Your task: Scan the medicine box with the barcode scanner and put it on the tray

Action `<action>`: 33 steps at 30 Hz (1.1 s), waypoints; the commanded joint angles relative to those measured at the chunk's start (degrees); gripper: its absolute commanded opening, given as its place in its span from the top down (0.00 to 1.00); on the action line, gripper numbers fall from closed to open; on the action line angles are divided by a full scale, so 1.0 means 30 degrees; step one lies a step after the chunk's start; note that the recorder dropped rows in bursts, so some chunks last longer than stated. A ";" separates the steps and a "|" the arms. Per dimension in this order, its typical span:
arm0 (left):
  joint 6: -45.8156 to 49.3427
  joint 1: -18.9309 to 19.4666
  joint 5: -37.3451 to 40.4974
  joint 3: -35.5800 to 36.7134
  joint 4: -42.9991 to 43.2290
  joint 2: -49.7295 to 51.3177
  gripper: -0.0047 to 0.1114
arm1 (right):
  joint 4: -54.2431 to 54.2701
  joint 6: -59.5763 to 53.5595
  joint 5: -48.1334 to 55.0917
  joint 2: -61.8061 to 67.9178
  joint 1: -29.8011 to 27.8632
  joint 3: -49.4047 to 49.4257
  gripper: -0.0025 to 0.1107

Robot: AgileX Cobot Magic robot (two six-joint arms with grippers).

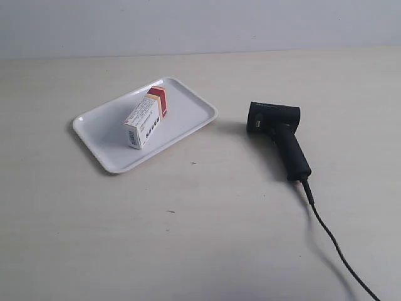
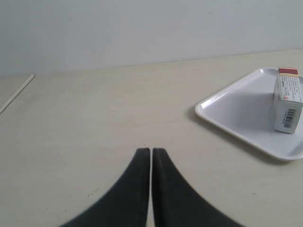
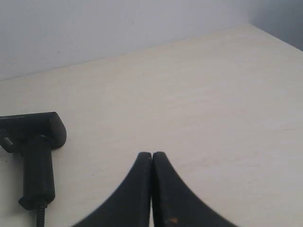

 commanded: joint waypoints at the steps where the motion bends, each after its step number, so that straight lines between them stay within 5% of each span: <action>1: 0.0010 0.0000 -0.0085 0.0058 -0.0159 -0.0112 0.93 | -0.0073 -0.0037 -0.0260 0.0070 -0.0093 0.0077 0.98; 14: 0.0010 0.0000 -0.0632 0.0058 -0.0396 -0.0112 0.93 | -0.0073 -0.0037 -0.0382 0.0070 -0.0093 0.0077 0.98; 18: -0.0300 0.0000 -0.2918 0.0058 -0.2695 -0.0112 0.93 | -0.0073 -0.0037 -0.0599 0.0070 -0.0093 0.0077 0.98; 21: -0.3011 0.0000 -0.5319 0.0058 -0.7827 -0.0112 0.93 | -0.0073 0.0637 -0.1104 0.0070 -0.0093 0.0077 0.98; 25: -0.3989 0.0000 -0.9064 0.0058 -0.8426 -0.0112 0.93 | -0.0073 0.4729 -0.1568 0.0070 -0.0093 0.0077 0.98; 28: -0.6113 0.0000 -1.0857 -0.2509 -0.3931 0.1292 0.96 | -0.0073 0.6030 -0.5422 0.0070 -0.0093 0.0077 0.98; 33: -0.9246 -0.0012 -1.0355 -0.5624 0.1493 1.0478 0.96 | -0.0156 0.6511 -0.7562 0.0070 -0.0093 0.0077 0.98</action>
